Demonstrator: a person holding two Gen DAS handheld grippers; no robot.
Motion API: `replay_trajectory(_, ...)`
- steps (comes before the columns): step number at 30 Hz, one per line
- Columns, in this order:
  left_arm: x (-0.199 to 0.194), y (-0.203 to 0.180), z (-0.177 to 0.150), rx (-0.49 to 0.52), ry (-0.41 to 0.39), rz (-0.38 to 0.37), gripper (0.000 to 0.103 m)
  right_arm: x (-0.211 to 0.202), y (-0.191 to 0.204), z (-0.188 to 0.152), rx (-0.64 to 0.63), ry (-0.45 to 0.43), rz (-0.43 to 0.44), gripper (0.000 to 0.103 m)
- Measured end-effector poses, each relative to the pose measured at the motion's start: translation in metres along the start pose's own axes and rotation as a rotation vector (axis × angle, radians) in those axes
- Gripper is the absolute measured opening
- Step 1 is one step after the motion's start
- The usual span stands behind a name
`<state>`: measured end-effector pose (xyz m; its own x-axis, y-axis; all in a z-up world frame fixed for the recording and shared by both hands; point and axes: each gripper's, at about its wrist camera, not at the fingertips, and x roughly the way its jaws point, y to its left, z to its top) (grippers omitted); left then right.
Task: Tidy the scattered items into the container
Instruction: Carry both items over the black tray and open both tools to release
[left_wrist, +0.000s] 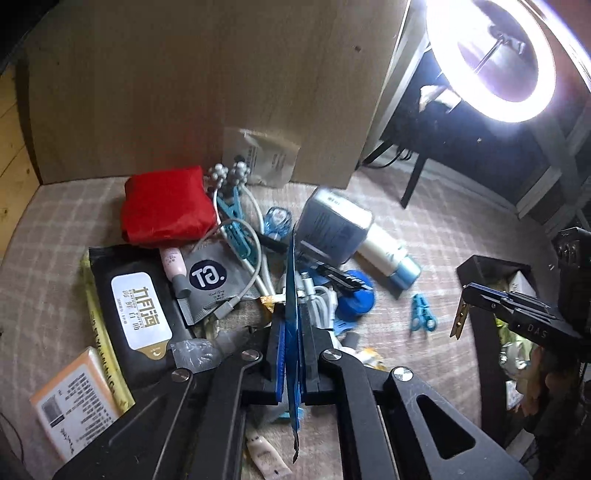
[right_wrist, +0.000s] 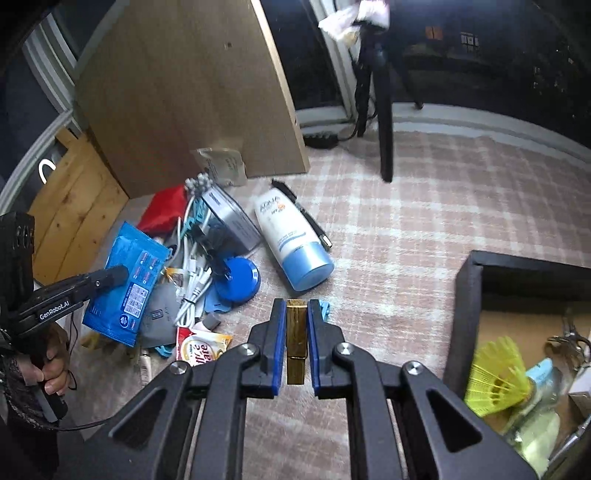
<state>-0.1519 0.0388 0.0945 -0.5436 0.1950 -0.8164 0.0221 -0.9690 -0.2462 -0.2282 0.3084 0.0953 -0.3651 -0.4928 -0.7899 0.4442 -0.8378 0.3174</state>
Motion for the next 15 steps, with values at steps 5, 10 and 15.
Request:
replay_trajectory(5, -0.019, -0.032, 0.004, 0.033, -0.039, -0.053, 0.004, -0.039, -0.013, -0.006, 0.007, -0.042, -0.023, 0.011)
replay_trajectory(10, -0.02, -0.082, 0.007, 0.095, -0.051, -0.138, 0.004, -0.085, -0.046, -0.019, 0.059, -0.089, -0.089, 0.011)
replay_trajectory(15, -0.003, -0.15, 0.011, 0.181, -0.024, -0.233, 0.004, -0.128, -0.092, -0.037, 0.132, -0.132, -0.182, 0.011)
